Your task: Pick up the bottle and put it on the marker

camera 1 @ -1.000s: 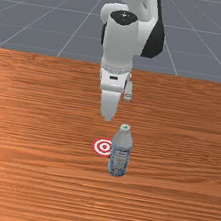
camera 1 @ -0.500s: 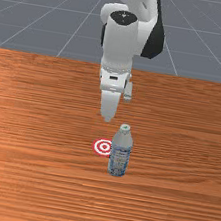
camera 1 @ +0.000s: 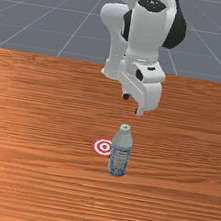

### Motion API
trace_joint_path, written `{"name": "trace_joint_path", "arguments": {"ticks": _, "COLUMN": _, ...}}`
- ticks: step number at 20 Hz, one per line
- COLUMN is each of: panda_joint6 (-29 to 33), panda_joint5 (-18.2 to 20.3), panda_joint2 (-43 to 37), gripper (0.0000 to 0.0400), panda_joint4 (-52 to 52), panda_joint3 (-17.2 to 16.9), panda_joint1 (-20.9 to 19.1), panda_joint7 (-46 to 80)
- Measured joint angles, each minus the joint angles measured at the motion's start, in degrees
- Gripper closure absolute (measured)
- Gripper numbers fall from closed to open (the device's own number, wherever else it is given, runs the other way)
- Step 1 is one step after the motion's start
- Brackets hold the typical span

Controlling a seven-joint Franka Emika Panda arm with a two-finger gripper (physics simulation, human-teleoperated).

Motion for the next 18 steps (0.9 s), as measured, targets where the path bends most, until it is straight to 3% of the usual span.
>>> {"name": "trace_joint_path", "arguments": {"ticks": 1, "panda_joint6": -0.1, "panda_joint5": -0.3, "panda_joint2": 0.4, "gripper": 0.0000, "panda_joint4": 0.5, "panda_joint3": 0.3, "panda_joint1": 1.6, "panda_joint7": 3.3}}
{"name": "trace_joint_path", "arguments": {"ticks": 3, "panda_joint6": 0.1, "panda_joint5": -0.1, "panda_joint2": 1.4, "gripper": 0.0000, "panda_joint4": 2.2, "panda_joint3": -2.2, "panda_joint1": 5.8, "panda_joint7": 23.4}}
{"name": "trace_joint_path", "arguments": {"ticks": 7, "panda_joint6": -4.4, "panda_joint5": -1.5, "panda_joint2": 7.8, "gripper": 0.0000, "panda_joint4": 12.5, "panda_joint3": -3.0, "panda_joint1": 6.6, "panda_joint7": 24.2}}
{"name": "trace_joint_path", "arguments": {"ticks": 10, "panda_joint6": -4.1, "panda_joint5": -0.4, "panda_joint2": 8.4, "gripper": 0.0000, "panda_joint4": 13.1, "panda_joint3": -2.3, "panda_joint1": 5.8, "panda_joint7": 22.2}}
{"name": "trace_joint_path", "arguments": {"ticks": 12, "panda_joint6": -5.7, "panda_joint5": -3.4, "panda_joint2": 9.8, "gripper": 0.0000, "panda_joint4": 15.5, "panda_joint3": -3.9, "panda_joint1": 7.5, "panda_joint7": 25.4}}
{"name": "trace_joint_path", "arguments": {"ticks": 14, "panda_joint6": -7.8, "panda_joint5": -3.8, "panda_joint2": 12.8, "gripper": 0.0000, "panda_joint4": 20.4, "panda_joint3": -4.3, "panda_joint1": 7.8, "panda_joint7": 25.3}}
{"name": "trace_joint_path", "arguments": {"ticks": 15, "panda_joint6": -7.8, "panda_joint5": -0.9, "panda_joint2": 13.9, "gripper": 0.0000, "panda_joint4": 22.2, "panda_joint3": -3.6, "panda_joint1": 6.9, "panda_joint7": 26.8}}
{"name": "trace_joint_path", "arguments": {"ticks": 18, "panda_joint6": -7.5, "panda_joint5": 0.0, "panda_joint2": 13.5, "gripper": 0.0000, "panda_joint4": 21.3, "panda_joint3": -5.2, "panda_joint1": 6.6, "panda_joint7": 31.9}}
